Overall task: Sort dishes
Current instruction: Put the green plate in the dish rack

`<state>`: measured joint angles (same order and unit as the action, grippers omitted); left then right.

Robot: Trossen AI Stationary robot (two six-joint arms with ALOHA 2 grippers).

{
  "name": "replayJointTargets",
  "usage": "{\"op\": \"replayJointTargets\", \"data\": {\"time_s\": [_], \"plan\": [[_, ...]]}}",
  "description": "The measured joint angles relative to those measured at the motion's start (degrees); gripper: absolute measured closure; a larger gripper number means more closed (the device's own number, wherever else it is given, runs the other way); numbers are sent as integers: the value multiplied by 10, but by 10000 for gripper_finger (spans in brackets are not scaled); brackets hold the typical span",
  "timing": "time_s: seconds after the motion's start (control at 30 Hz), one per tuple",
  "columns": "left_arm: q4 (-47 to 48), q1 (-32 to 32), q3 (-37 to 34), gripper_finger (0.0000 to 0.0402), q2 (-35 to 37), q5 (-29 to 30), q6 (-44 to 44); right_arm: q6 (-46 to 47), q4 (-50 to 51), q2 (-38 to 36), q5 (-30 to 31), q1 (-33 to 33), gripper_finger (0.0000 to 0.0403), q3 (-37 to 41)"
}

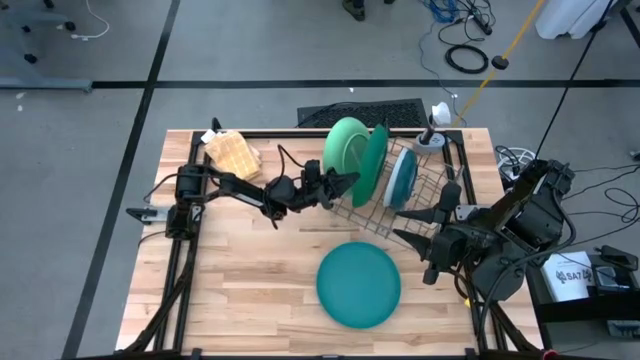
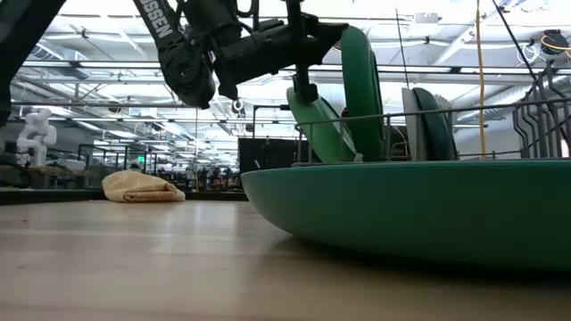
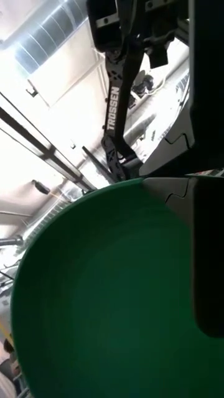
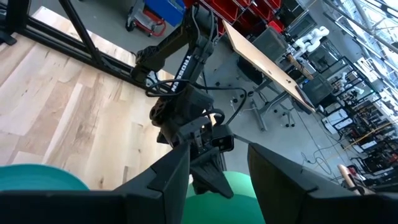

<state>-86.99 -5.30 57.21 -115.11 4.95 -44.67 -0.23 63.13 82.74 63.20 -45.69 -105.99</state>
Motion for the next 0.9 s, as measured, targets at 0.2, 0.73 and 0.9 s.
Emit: {"op": "replayJointTargets", "data": {"time_s": [0.2, 0.73, 0.9], "plan": [[12, -10, 0, 400, 0, 0, -5, 0, -5, 0, -2, 0, 248, 0], [68, -12, 0, 303, 1, 26, -23, 0, -13, 0, -3, 0, 248, 0], [64, -12, 0, 245, 0, 26, -31, 0, -13, 0, -3, 0, 248, 0]]}}
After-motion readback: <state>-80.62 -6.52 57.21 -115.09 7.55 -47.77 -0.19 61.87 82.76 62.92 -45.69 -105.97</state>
